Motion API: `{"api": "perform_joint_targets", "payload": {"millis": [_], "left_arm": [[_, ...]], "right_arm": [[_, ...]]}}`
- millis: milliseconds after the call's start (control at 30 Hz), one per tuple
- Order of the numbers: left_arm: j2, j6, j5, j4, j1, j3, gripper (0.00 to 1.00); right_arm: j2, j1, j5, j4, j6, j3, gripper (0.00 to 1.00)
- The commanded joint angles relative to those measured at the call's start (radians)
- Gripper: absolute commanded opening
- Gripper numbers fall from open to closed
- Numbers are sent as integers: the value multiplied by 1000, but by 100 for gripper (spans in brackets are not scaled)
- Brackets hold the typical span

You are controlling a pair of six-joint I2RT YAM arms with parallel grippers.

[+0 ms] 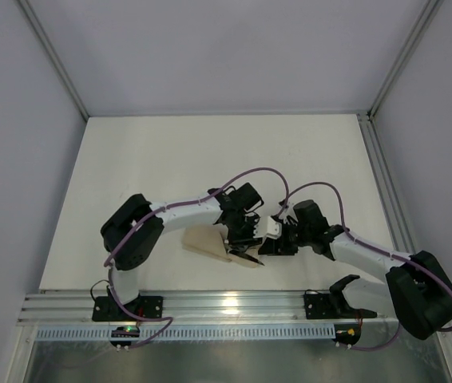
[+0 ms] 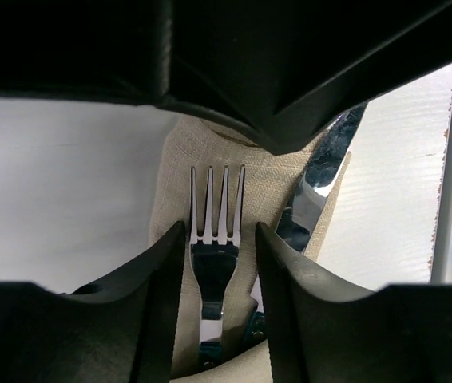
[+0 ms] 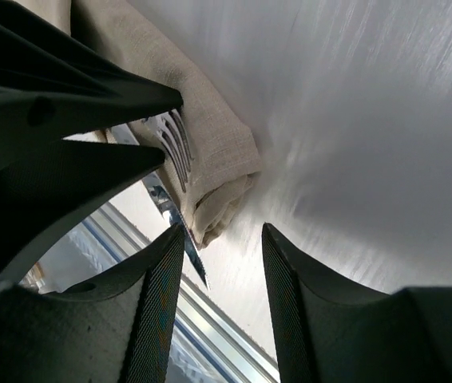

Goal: Fold the napkin into a case and place the utensils inside
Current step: Move the smaller rectangle folded napkin to the center of the board.

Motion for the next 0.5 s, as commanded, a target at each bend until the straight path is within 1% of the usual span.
{"api": "perform_joint_targets", "payload": {"millis": [0, 100, 267, 400, 467], "left_arm": [[-55, -14, 21, -32, 10, 6, 43], [-89, -40, 12, -41, 17, 24, 45], [-138, -65, 9, -80, 46, 47, 47], [-162, -83, -7, -124, 85, 29, 46], [-193, -111, -31, -133, 129, -3, 47]], "right_arm": [[45, -4, 2, 107, 17, 28, 48], [82, -2, -17, 184, 36, 25, 48], [120, -4, -14, 224, 51, 5, 47], [151, -4, -21, 255, 59, -7, 46], [162, -2, -21, 253, 59, -7, 46]]}}
